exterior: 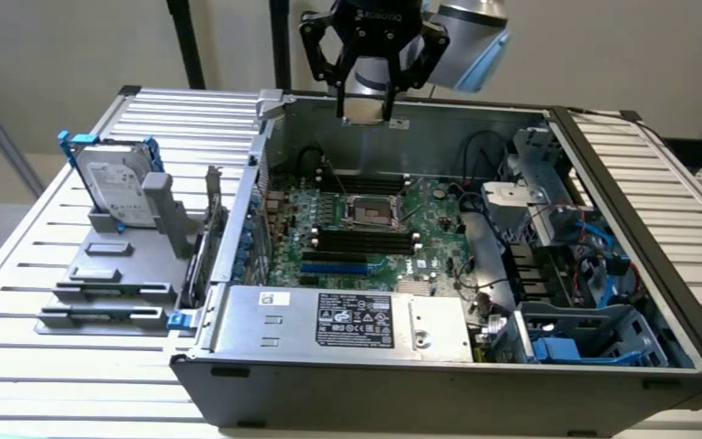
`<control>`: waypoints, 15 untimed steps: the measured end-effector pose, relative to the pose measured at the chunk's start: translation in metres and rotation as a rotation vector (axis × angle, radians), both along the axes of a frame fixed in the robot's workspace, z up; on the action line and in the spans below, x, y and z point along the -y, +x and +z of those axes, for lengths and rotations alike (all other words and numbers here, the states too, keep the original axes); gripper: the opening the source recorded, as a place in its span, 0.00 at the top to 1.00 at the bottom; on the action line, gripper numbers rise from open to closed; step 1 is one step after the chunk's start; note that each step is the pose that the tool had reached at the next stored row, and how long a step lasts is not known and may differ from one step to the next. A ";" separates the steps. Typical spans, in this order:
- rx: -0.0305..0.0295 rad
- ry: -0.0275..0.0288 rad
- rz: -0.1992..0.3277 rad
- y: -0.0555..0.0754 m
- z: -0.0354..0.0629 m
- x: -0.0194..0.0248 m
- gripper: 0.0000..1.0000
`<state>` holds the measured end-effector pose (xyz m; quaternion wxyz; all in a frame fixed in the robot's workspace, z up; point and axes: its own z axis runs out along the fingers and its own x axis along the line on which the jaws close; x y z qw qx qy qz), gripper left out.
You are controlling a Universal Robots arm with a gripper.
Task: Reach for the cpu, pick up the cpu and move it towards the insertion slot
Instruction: 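Pick up the cpu and move it towards the insertion slot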
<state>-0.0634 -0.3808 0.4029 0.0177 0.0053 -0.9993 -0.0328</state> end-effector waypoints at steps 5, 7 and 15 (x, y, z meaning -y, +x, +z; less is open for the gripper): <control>0.0001 0.0001 0.000 0.011 -0.0065 -0.0160 0.45; 0.0000 0.0001 0.000 0.014 -0.0101 -0.0212 0.45; -0.0004 0.0001 -0.001 0.027 -0.0247 -0.0381 0.45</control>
